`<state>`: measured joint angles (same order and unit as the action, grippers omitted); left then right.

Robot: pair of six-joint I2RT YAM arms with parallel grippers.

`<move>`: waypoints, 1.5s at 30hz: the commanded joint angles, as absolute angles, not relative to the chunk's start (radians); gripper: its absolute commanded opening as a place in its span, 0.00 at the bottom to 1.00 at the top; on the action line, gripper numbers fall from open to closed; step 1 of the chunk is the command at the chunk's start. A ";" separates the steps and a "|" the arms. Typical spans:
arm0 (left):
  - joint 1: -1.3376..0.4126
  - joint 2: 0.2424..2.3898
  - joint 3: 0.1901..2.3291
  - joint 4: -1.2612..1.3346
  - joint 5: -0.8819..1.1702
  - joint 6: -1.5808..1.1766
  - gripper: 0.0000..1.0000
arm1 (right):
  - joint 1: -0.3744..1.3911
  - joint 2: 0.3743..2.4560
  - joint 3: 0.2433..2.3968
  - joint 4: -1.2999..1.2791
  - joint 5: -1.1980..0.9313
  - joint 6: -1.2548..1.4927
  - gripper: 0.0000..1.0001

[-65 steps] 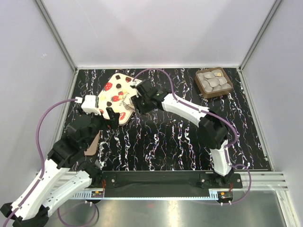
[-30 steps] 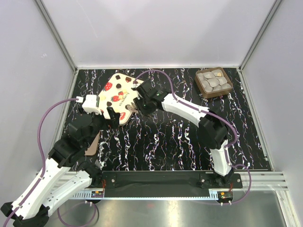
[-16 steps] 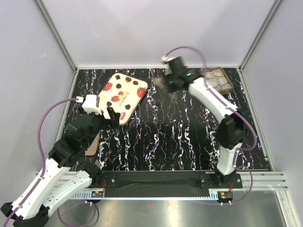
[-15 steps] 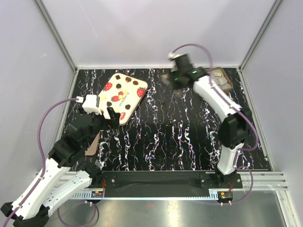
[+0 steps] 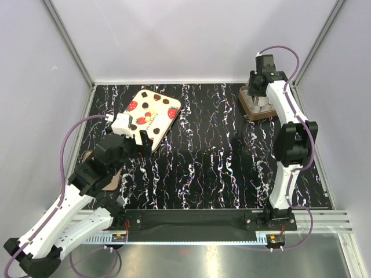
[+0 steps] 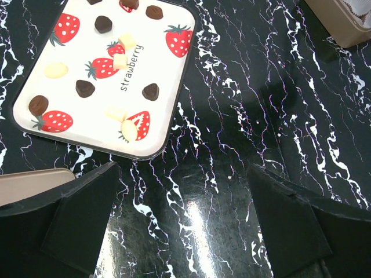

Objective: Pack the chocolate

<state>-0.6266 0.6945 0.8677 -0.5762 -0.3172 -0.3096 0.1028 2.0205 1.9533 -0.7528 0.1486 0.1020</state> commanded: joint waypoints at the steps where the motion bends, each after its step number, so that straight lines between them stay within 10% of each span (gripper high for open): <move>1: -0.621 0.683 0.879 -0.534 -0.305 -0.299 0.99 | 0.074 2.066 2.057 -0.752 0.175 0.113 0.34; 45: -0.618 0.680 0.884 -0.528 -0.281 -0.298 0.99 | 0.046 2.056 2.175 -0.855 0.105 0.153 0.48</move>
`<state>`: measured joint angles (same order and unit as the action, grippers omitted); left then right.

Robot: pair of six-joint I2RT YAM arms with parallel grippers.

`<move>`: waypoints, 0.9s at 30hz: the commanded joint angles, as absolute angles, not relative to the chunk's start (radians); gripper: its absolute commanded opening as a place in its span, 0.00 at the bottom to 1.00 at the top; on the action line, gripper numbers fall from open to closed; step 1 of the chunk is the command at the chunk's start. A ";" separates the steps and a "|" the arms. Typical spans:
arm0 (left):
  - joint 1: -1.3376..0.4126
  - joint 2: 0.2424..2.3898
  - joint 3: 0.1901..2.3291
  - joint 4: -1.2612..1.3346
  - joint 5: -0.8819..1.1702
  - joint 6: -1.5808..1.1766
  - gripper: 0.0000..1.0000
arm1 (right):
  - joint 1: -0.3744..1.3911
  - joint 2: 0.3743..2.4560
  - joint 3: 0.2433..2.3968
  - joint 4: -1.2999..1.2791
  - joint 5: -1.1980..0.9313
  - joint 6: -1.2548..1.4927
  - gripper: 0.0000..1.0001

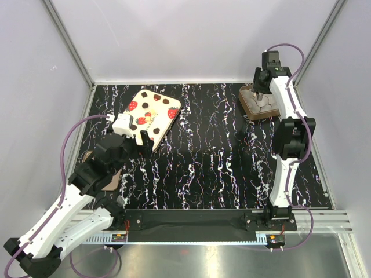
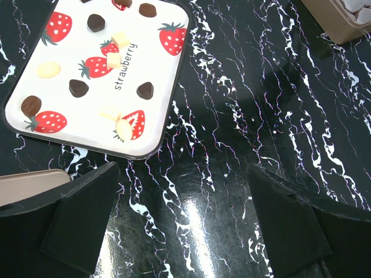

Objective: Pack the chocolate

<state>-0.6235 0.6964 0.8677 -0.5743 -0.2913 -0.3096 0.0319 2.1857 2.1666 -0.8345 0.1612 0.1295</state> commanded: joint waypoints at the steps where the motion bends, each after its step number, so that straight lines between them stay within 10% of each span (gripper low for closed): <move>1: -0.618 0.677 0.881 -0.528 -0.287 -0.298 0.99 | 0.060 2.027 2.152 -0.841 0.086 0.163 0.48; 27: -0.618 0.607 0.864 -0.514 -0.324 -0.304 0.99 | 0.813 2.072 1.914 -0.611 -0.069 0.176 0.54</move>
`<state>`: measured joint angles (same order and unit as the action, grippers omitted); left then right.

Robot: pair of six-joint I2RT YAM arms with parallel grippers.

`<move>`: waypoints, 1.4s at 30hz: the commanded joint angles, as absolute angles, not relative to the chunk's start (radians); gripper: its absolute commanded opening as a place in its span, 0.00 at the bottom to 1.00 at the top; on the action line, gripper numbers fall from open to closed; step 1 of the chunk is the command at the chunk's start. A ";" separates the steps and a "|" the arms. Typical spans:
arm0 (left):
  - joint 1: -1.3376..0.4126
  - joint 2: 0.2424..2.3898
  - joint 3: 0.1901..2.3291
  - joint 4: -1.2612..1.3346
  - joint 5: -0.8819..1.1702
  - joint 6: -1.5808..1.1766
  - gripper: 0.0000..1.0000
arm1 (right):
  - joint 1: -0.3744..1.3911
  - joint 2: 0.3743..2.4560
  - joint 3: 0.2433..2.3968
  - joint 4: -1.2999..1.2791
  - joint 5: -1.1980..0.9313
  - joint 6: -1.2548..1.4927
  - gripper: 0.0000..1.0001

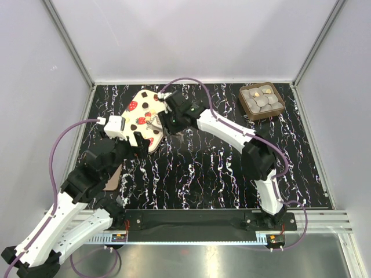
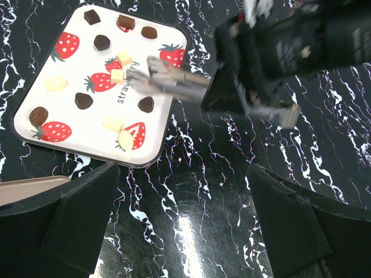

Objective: Pack the chocolate

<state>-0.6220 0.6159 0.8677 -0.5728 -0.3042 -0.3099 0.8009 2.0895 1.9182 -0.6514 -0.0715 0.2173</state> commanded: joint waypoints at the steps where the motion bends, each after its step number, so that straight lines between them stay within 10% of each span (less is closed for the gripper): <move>1: -0.618 0.607 0.864 -0.508 -0.322 -0.302 0.99 | 0.816 2.071 1.911 -0.609 -0.072 0.173 0.54; 42: -0.618 0.617 0.867 -0.511 -0.328 -0.302 0.99 | 0.868 2.109 1.865 -0.607 0.023 0.112 0.42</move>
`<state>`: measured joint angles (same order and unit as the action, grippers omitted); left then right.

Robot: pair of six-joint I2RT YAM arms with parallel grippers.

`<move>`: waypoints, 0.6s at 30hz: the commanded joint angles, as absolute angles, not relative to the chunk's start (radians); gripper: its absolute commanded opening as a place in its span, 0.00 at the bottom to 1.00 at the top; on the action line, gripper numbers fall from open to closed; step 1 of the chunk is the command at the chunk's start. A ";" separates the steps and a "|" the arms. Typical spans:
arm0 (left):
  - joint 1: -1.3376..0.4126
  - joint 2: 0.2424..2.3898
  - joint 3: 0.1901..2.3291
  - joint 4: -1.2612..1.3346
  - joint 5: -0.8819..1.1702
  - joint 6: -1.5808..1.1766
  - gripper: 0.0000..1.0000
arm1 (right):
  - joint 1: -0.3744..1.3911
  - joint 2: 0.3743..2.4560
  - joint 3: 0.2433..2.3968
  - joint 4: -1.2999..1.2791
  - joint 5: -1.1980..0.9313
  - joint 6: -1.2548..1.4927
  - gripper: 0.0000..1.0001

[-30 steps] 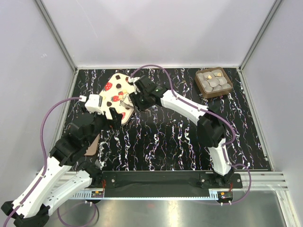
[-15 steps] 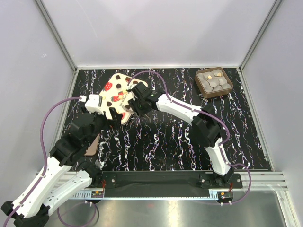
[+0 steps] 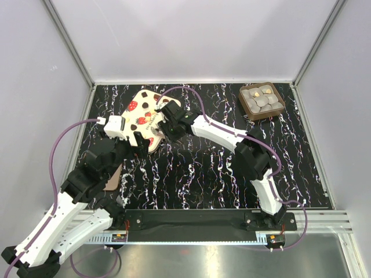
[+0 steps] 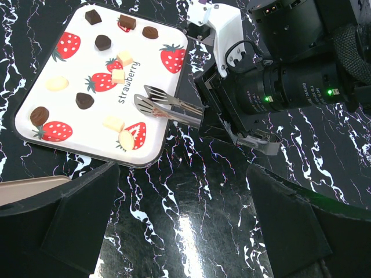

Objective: Pack the chocolate

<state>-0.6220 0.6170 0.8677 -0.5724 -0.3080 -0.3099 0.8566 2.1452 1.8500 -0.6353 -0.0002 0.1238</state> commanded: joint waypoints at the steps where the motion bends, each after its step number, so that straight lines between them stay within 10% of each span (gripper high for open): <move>1: -0.618 0.617 0.867 -0.512 -0.328 -0.302 0.99 | 0.868 2.109 1.867 -0.609 0.023 0.113 0.42; 18: -0.618 0.612 0.865 -0.514 -0.331 -0.302 0.99 | 0.759 1.991 1.856 -0.603 -0.023 0.141 0.40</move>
<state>-0.6220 0.6170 0.8677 -0.5728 -0.3084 -0.3099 0.8192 2.1242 1.8565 -0.6479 0.0051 0.1276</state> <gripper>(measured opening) 0.988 0.411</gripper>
